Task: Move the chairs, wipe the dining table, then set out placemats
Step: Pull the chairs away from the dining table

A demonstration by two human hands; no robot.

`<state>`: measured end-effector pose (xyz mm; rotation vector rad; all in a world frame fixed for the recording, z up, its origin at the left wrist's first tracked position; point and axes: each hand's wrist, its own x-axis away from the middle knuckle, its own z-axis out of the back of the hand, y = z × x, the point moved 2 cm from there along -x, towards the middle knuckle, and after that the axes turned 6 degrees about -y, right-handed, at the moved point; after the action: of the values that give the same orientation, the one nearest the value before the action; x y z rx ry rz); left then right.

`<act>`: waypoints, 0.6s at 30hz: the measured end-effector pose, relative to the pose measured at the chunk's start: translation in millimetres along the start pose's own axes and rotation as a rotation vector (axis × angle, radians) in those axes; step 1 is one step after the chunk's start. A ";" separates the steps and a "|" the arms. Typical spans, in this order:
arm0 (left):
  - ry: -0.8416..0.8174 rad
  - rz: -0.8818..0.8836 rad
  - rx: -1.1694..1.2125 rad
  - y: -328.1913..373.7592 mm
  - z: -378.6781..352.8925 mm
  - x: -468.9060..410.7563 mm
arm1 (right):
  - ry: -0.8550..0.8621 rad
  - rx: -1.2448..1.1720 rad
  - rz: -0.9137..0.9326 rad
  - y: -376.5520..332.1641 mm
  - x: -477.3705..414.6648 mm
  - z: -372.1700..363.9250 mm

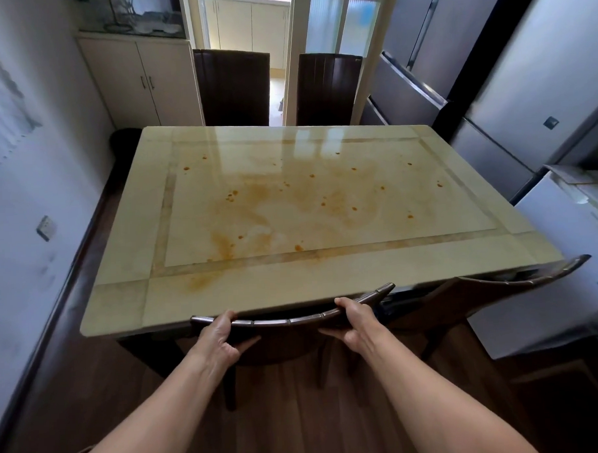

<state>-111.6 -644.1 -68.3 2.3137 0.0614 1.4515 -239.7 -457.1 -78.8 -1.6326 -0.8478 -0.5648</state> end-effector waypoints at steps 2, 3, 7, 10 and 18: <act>-0.031 -0.013 -0.038 0.6 2.6 7.7 | 0.011 0.012 0.024 -2.6 8.0 -3.5; -0.045 -0.008 -0.086 1.5 4.3 12.9 | 0.017 0.022 0.036 -4.5 12.3 -4.8; -0.103 -0.044 -0.318 10.7 16.2 42.3 | 0.062 0.093 0.066 -11.1 38.0 -12.0; -0.129 -0.132 -0.392 19.2 42.1 74.9 | 0.037 0.150 0.060 -6.9 69.8 -29.4; -0.072 -0.385 -0.321 34.7 158.2 146.9 | -0.235 0.285 0.076 67.1 152.4 -95.6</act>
<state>87.5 -689.2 10.0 1.9597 0.2233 1.0959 -85.1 -520.8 15.6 -1.4780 -0.9852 -0.1886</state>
